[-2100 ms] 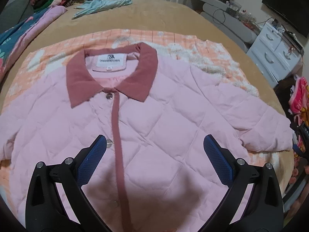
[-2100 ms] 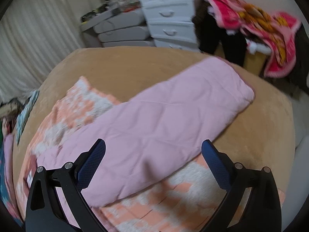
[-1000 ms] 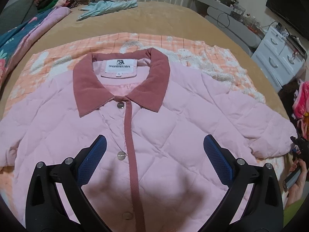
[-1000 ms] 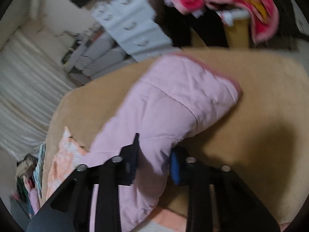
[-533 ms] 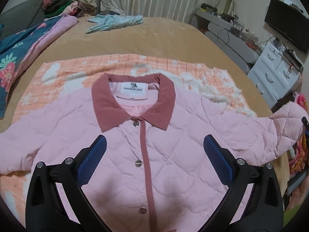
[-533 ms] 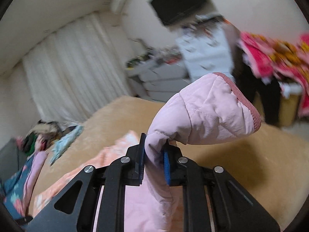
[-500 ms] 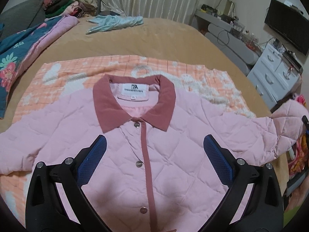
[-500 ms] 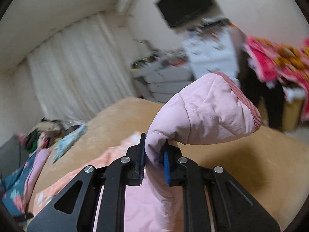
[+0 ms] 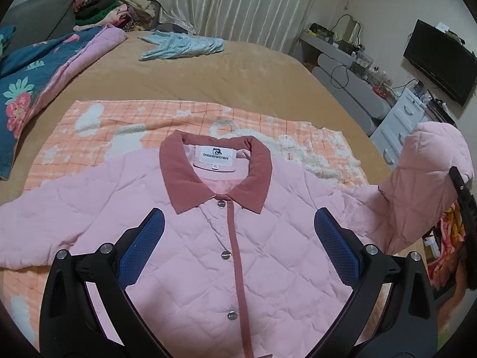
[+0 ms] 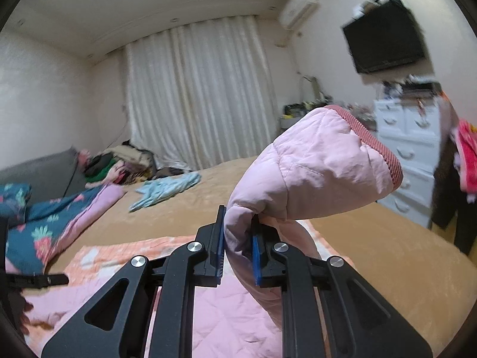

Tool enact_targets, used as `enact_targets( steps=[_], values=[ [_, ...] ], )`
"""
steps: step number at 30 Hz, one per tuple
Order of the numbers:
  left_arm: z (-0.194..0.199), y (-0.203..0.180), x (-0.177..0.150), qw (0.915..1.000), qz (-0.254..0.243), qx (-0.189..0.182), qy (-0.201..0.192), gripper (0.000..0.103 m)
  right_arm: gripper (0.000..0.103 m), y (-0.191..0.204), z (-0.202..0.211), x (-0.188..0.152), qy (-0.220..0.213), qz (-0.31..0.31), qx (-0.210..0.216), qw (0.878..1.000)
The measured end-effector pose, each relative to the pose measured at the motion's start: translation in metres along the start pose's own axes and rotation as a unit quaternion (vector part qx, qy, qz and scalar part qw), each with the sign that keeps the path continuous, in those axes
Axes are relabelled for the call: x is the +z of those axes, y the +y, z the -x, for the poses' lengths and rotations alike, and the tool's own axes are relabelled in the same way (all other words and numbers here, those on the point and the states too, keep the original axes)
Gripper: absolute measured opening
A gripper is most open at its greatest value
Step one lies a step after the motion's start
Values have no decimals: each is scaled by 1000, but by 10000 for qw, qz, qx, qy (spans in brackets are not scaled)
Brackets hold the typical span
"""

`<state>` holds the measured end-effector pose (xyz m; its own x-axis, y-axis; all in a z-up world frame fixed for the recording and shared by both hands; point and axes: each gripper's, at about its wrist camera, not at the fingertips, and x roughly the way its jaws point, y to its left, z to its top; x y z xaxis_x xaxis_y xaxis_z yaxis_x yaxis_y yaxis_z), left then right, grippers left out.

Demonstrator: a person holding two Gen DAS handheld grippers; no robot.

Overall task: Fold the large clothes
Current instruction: 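Grasp the sleeve cuff with the right tool and lift it, then carry the sleeve across the jacket front toward the left tool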

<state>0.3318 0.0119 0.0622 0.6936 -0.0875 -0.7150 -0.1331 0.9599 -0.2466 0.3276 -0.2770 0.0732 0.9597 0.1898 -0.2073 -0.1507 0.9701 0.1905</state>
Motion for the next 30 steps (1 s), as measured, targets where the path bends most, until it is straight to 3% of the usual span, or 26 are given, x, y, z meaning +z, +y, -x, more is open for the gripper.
enact_targets(
  steps=[13,30],
  values=[
    [46,39,18,9986,330,-235,-353,94,14,84,1,-1,205,561,478,9971],
    [54,84,14,9954,656,-565,-414,94,14,168,-23,-40,748,1330,878,9844]
  ],
)
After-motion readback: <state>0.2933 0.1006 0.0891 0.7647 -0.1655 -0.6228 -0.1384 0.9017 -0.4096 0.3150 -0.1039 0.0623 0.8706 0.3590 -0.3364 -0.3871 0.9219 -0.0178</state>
